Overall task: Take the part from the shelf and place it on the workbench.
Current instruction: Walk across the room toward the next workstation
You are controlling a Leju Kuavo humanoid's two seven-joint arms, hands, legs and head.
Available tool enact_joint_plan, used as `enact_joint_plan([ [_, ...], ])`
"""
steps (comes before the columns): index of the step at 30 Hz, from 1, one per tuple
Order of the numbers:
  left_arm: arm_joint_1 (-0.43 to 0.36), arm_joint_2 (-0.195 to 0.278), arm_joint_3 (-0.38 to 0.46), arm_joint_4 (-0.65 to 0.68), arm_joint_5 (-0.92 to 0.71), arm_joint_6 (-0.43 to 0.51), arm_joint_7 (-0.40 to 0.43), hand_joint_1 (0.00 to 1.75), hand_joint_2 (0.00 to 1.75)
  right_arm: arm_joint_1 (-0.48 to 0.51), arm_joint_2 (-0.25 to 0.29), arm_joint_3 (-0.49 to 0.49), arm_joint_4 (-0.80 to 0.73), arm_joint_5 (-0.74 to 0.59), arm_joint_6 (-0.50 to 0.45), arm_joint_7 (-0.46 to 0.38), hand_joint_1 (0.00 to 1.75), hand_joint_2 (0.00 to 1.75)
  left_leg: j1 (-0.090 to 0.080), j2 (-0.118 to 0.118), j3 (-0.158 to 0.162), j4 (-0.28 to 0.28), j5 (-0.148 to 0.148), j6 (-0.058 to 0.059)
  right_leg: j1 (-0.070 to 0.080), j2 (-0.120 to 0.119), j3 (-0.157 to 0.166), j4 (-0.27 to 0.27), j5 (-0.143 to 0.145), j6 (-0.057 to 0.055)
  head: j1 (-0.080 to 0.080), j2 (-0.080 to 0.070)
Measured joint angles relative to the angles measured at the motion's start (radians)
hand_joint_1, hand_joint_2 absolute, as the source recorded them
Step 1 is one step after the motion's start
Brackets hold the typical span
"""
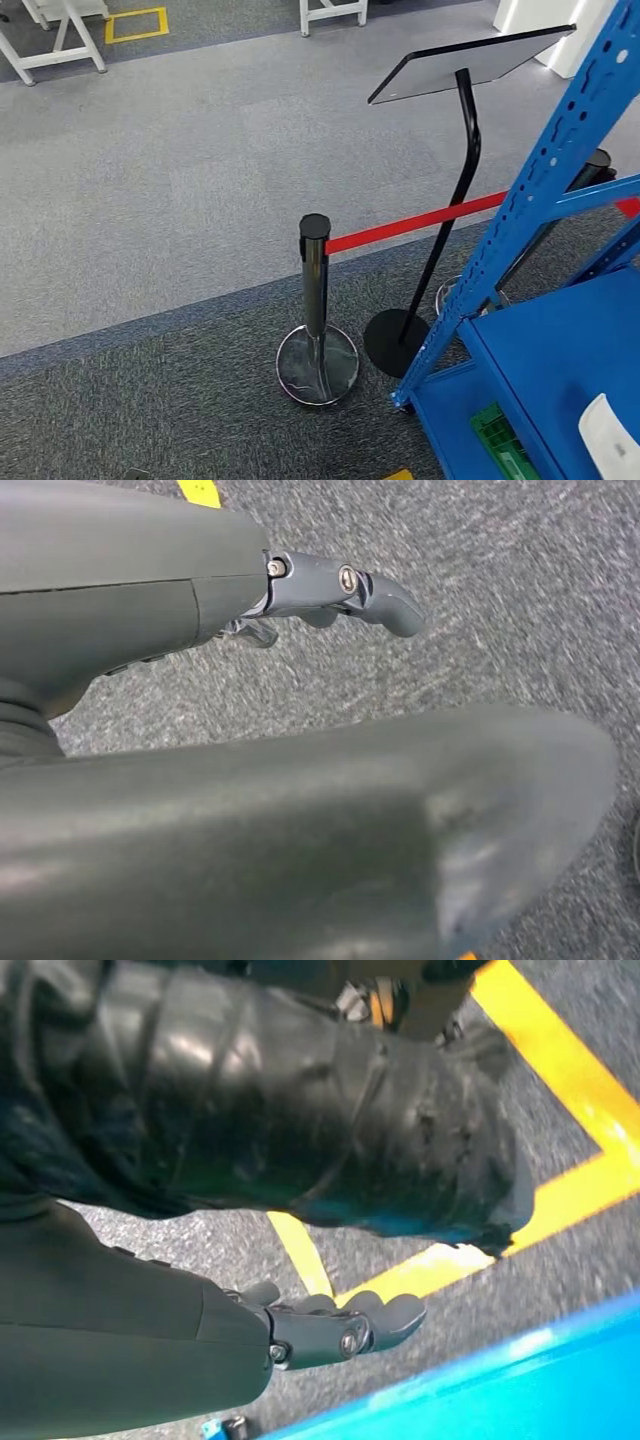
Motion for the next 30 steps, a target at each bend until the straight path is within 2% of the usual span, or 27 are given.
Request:
enact_joint_plan([
  [1,-0.002,0.000,0.001,0.000,0.000,0.000,0.000,0.00,0.00,0.000,0.003,-0.005,0.000,-0.003,-0.020,-0.006,0.00,0.00,0.002,-0.007,0.001,0.005,-0.006,-0.007,-0.001,0.008,0.000,-0.001,0.002,-0.006,-0.001,0.000],
  [3,-0.001,-0.002,0.002,0.000,0.001,0.000,-0.001,0.00,0.00,-0.001,0.009,-0.016,0.000,-0.008,-0.057,-0.017,0.00,0.00,0.008,-0.048,-0.020,0.063,-0.052,-0.018,-0.004,0.026,0.005,-0.004,0.009,-0.019,-0.005,0.000],
  [4,0.001,-0.003,0.002,0.000,0.000,0.000,-0.001,0.00,0.00,-0.002,0.011,-0.022,0.000,-0.010,-0.073,-0.023,0.00,0.00,0.010,-0.075,-0.045,0.125,-0.088,-0.022,-0.004,0.035,0.007,-0.004,0.011,-0.023,-0.007,0.000],
  [5,0.003,-0.004,0.003,0.000,0.000,0.000,-0.001,0.00,0.00,-0.003,0.013,-0.029,0.000,-0.009,-0.085,-0.029,0.00,0.00,0.012,-0.091,-0.078,0.200,-0.124,-0.023,-0.003,0.046,0.006,-0.004,0.013,-0.026,-0.008,0.000],
  [6,0.006,-0.004,0.003,0.000,0.000,0.000,-0.001,0.00,0.00,-0.003,0.014,-0.038,0.000,-0.003,-0.094,-0.034,0.00,0.00,0.012,-0.097,-0.108,0.266,-0.148,-0.024,-0.002,0.058,0.006,-0.003,0.013,-0.027,-0.009,0.000],
  [7,0.008,-0.004,0.004,0.000,0.000,0.000,-0.002,0.00,0.00,-0.003,0.015,-0.050,0.000,0.011,-0.102,-0.039,0.00,0.00,0.011,-0.100,-0.128,0.304,-0.151,-0.023,-0.001,0.071,0.006,-0.002,0.013,-0.028,-0.009,0.000],
  [8,0.009,-0.005,0.004,0.000,0.000,0.000,-0.002,0.00,0.00,-0.002,0.015,-0.068,0.000,0.037,-0.107,-0.041,0.00,0.00,0.011,-0.102,-0.131,0.301,-0.133,-0.021,0.000,0.085,0.007,-0.001,0.013,-0.028,-0.010,0.000],
  [9,0.009,-0.005,0.004,0.000,0.000,0.000,-0.003,0.00,0.00,-0.001,0.016,-0.090,-0.001,0.072,-0.110,-0.043,0.00,0.00,0.011,-0.106,-0.116,0.256,-0.097,-0.017,0.001,0.099,0.008,0.000,0.012,-0.028,-0.010,0.000],
  [10,0.009,-0.005,0.005,0.000,0.000,0.000,-0.004,0.00,0.00,-0.001,0.017,-0.117,-0.003,0.117,-0.112,-0.042,0.00,0.00,0.011,-0.119,-0.089,0.185,-0.052,-0.011,0.002,0.112,0.009,0.001,0.012,-0.028,-0.010,0.000],
  [11,0.009,-0.004,0.006,0.000,-0.001,0.001,-0.004,0.00,0.00,-0.001,0.020,-0.148,-0.006,0.165,-0.113,-0.040,0.00,0.00,0.012,-0.145,-0.062,0.114,-0.019,-0.004,0.003,0.125,0.008,0.003,0.011,-0.026,-0.010,0.000],
  [12,0.009,-0.004,0.007,0.000,-0.002,0.001,-0.005,0.00,0.00,-0.002,0.024,-0.182,-0.011,0.215,-0.113,-0.037,0.00,0.00,0.012,-0.167,-0.041,0.059,0.002,0.002,0.003,0.137,0.005,0.005,0.010,-0.023,-0.010,0.000],
  [13,0.009,-0.004,0.009,0.000,-0.003,0.001,-0.005,0.00,0.00,-0.002,0.030,-0.219,-0.016,0.269,-0.114,-0.034,0.00,0.00,0.012,-0.184,-0.031,0.030,0.009,0.006,0.003,0.148,0.001,0.007,0.010,-0.018,-0.010,0.000],
  [14,0.009,-0.004,0.010,0.000,-0.004,0.002,-0.006,0.00,0.00,-0.002,0.037,-0.260,-0.021,0.324,-0.114,-0.031,0.00,0.00,0.011,-0.189,-0.029,0.021,0.007,0.009,0.001,0.158,-0.006,0.007,0.012,-0.011,-0.010,0.000],
  [15,0.008,-0.004,0.012,0.000,-0.005,0.002,-0.006,0.00,0.00,-0.002,0.043,-0.305,-0.026,0.374,-0.115,-0.030,0.00,0.00,0.010,-0.180,-0.029,0.017,0.009,0.011,-0.001,0.169,-0.013,0.006,0.013,-0.003,-0.011,0.000],
  [16,0.006,-0.006,0.012,0.000,-0.006,0.002,-0.006,0.00,0.00,-0.002,0.049,-0.347,-0.030,0.413,-0.115,-0.029,0.00,0.00,0.010,-0.169,-0.026,0.011,0.012,0.015,-0.003,0.169,-0.018,0.007,0.012,0.004,-0.010,0.000],
  [17,0.005,-0.007,0.013,0.000,-0.006,0.002,-0.006,0.00,0.00,-0.002,0.053,-0.386,-0.033,0.440,-0.116,-0.029,0.00,0.00,0.011,-0.158,-0.023,0.004,0.015,0.020,-0.003,0.154,-0.026,0.019,0.002,0.009,-0.010,0.000],
  [18,0.005,-0.008,0.013,0.000,-0.007,0.002,-0.006,0.00,0.00,-0.003,0.056,-0.421,-0.037,0.457,-0.116,-0.029,0.00,0.00,0.013,-0.145,-0.020,-0.002,0.018,0.025,-0.001,0.128,-0.041,0.050,-0.019,0.013,-0.006,0.000],
  [20,0.008,-0.010,0.014,0.000,-0.007,0.001,-0.006,0.00,0.00,-0.008,0.060,-0.478,-0.043,0.481,-0.117,-0.028,0.00,0.00,0.012,-0.116,-0.019,-0.007,0.019,0.032,-0.001,0.071,-0.101,0.171,-0.088,0.019,0.001,0.000],
  [21,0.011,-0.010,0.014,0.000,-0.007,0.001,-0.006,0.00,0.00,-0.009,0.062,-0.504,-0.047,0.493,-0.117,-0.027,0.00,0.00,0.011,-0.100,-0.019,-0.006,0.019,0.034,-0.002,0.058,-0.134,0.237,-0.117,0.022,0.004,0.000],
  [22,0.012,-0.010,0.015,0.000,-0.007,0.000,-0.006,0.00,0.00,-0.009,0.064,-0.525,-0.049,0.503,-0.117,-0.026,0.00,0.00,0.011,-0.085,-0.019,-0.005,0.018,0.033,-0.004,0.051,-0.155,0.281,-0.131,0.025,0.004,0.000],
  [23,0.012,-0.010,0.015,0.000,-0.008,0.000,-0.006,0.00,0.00,-0.009,0.066,-0.545,-0.051,0.514,-0.117,-0.026,0.00,0.00,0.011,-0.073,-0.019,-0.005,0.017,0.032,-0.006,0.047,-0.157,0.288,-0.124,0.028,0.004,0.000],
  [24,0.011,-0.011,0.015,0.000,-0.008,-0.001,-0.006,0.00,0.00,-0.008,0.067,-0.567,-0.053,0.526,-0.117,-0.025,0.00,0.00,0.011,-0.061,-0.019,-0.003,0.016,0.030,-0.007,0.042,-0.138,0.255,-0.100,0.029,0.004,0.000],
  [25,0.009,-0.013,0.016,0.000,-0.009,-0.002,-0.006,0.00,0.00,-0.009,0.068,-0.588,-0.055,0.537,-0.117,-0.025,0.00,0.00,0.011,-0.051,-0.017,-0.002,0.013,0.027,-0.008,0.031,-0.101,0.188,-0.065,0.030,0.004,0.000],
  [27,0.008,-0.014,0.016,0.000,-0.010,-0.003,-0.006,0.00,0.00,-0.012,0.072,-0.627,-0.058,0.559,-0.117,-0.027,0.00,0.00,0.008,-0.033,-0.014,0.006,0.006,0.016,-0.008,-0.007,-0.027,0.056,-0.013,0.024,0.004,0.000],
  [28,0.007,-0.014,0.016,0.000,-0.010,-0.003,-0.006,0.00,0.00,-0.014,0.074,-0.643,-0.060,0.568,-0.117,-0.028,0.00,0.00,0.006,-0.025,-0.012,0.009,0.003,0.010,-0.007,-0.019,-0.009,0.021,-0.002,0.018,0.003,0.000],
  [29,0.006,-0.014,0.016,0.000,-0.011,-0.003,-0.006,0.00,0.00,-0.015,0.076,-0.658,-0.061,0.577,-0.117,-0.030,0.00,0.00,0.004,-0.019,-0.010,0.011,0.000,0.003,-0.005,-0.022,-0.006,0.012,-0.001,0.011,0.002,0.000],
  [30,0.005,-0.014,0.016,0.000,-0.012,-0.003,-0.006,0.00,0.00,-0.016,0.078,-0.672,-0.061,0.585,-0.117,-0.032,0.00,0.00,0.005,-0.012,-0.007,0.010,-0.001,-0.002,-0.004,-0.012,-0.008,0.013,0.001,0.005,0.000,0.000],
])
